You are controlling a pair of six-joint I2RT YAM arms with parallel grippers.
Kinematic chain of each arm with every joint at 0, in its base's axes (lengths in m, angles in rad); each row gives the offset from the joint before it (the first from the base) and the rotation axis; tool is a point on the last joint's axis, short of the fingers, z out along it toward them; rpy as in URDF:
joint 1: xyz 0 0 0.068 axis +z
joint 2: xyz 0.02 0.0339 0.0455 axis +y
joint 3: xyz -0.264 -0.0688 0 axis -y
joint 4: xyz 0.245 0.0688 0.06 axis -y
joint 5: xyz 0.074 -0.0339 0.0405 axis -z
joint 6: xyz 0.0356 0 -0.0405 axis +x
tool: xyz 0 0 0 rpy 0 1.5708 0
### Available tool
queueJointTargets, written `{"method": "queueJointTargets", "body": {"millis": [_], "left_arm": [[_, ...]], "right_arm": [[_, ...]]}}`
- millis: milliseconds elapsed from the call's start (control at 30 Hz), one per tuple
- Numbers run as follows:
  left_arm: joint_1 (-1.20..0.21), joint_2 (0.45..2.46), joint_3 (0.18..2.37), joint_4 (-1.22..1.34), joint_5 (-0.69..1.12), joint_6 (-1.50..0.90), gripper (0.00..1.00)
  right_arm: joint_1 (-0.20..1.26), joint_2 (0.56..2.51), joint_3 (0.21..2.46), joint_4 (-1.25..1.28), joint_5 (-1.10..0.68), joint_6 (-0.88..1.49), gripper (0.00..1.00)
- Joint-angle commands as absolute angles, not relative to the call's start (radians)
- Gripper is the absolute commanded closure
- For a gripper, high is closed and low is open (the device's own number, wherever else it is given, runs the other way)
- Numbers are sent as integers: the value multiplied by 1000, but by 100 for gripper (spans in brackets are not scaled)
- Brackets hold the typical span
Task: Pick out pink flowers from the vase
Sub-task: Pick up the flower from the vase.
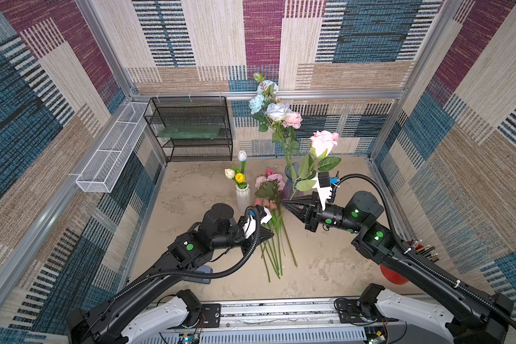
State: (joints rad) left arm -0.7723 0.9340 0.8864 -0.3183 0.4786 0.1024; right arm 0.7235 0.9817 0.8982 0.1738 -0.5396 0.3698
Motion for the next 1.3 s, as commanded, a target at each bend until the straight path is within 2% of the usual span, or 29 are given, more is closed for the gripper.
{"method": "queueJointTargets", "body": {"millis": [0, 67, 233, 267, 367, 533, 800, 1067, 1267], "left_arm": [[-772, 923, 886, -270, 500, 92, 98], [-772, 912, 881, -269, 498, 94, 100], [-771, 878, 861, -240, 483, 83, 100], [-772, 873, 856, -228, 483, 76, 100], [-772, 861, 844, -206, 481, 56, 100], [-772, 850, 816, -157, 473, 10, 100], [-772, 823, 768, -92, 467, -54, 100], [-772, 807, 744, -66, 464, -81, 100], [-772, 801, 739, -57, 465, -91, 100]], "right_arm": [[731, 988, 908, 204, -543, 382, 100], [732, 992, 913, 193, -533, 374, 98], [757, 994, 900, 197, -486, 374, 65], [769, 994, 892, 206, -473, 370, 61], [805, 996, 873, 229, -444, 355, 58], [859, 1008, 827, 302, -403, 366, 56], [959, 992, 693, 540, -239, 373, 55], [977, 1020, 681, 584, -217, 411, 70], [978, 1040, 693, 569, -208, 423, 77]]}}
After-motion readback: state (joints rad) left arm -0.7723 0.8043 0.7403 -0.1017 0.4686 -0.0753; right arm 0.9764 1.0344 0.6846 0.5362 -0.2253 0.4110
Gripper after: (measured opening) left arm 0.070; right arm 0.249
